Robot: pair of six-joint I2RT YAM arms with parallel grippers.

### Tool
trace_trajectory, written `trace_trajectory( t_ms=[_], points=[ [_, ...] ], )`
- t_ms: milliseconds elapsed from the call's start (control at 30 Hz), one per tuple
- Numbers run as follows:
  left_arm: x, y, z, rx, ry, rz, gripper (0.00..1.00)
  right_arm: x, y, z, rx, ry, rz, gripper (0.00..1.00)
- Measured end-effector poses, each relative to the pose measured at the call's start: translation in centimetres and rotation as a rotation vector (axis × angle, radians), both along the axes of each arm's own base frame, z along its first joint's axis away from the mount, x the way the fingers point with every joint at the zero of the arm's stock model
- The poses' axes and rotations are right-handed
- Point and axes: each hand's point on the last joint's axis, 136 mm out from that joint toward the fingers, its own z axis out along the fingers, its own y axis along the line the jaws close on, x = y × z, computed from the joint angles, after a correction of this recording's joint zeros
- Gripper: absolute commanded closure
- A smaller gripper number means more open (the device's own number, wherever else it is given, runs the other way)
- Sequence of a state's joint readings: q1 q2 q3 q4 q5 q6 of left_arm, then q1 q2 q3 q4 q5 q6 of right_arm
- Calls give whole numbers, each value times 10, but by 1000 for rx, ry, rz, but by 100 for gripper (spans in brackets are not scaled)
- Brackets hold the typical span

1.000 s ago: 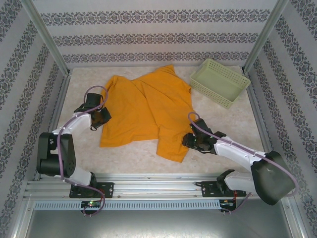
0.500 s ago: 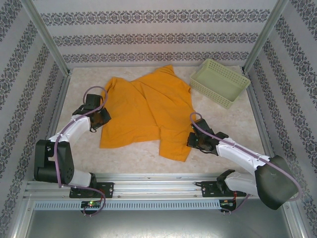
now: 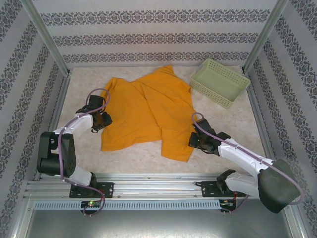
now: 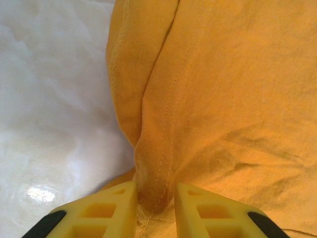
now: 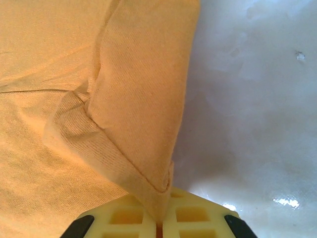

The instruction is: Fold the inside-out t-shirt

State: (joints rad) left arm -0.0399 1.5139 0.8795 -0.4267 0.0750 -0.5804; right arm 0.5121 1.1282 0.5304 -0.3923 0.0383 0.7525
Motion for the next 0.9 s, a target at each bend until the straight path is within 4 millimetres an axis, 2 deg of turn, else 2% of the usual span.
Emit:
trace_trajectory(
  t_ms=[233,500,533,633,700,767,900],
  points=[
    [-2,-4,0,6,5,-15,85,2,-5,0,0,1,-20,92],
    [-4,-19,12,51,-13,-66,92,4,-10,0,-8,-2,-24,91],
    [-3,-19,13,54,-13,-66,89,4,-11,0,-8,-2,-28,90],
    [-2,-19,16,70,-13,-77,69,5,-13,2,-7,-7,-31,85],
    [-1,-20,18,78,-17,-78,63,5,-13,4,-5,-14,-30,83],
    [-2,-19,18,89,-17,-78,53,4,-13,5,-4,-17,-29,83],
    [-3,-18,18,89,-20,-71,42,4,-13,6,-4,-18,-29,82]
  ],
)
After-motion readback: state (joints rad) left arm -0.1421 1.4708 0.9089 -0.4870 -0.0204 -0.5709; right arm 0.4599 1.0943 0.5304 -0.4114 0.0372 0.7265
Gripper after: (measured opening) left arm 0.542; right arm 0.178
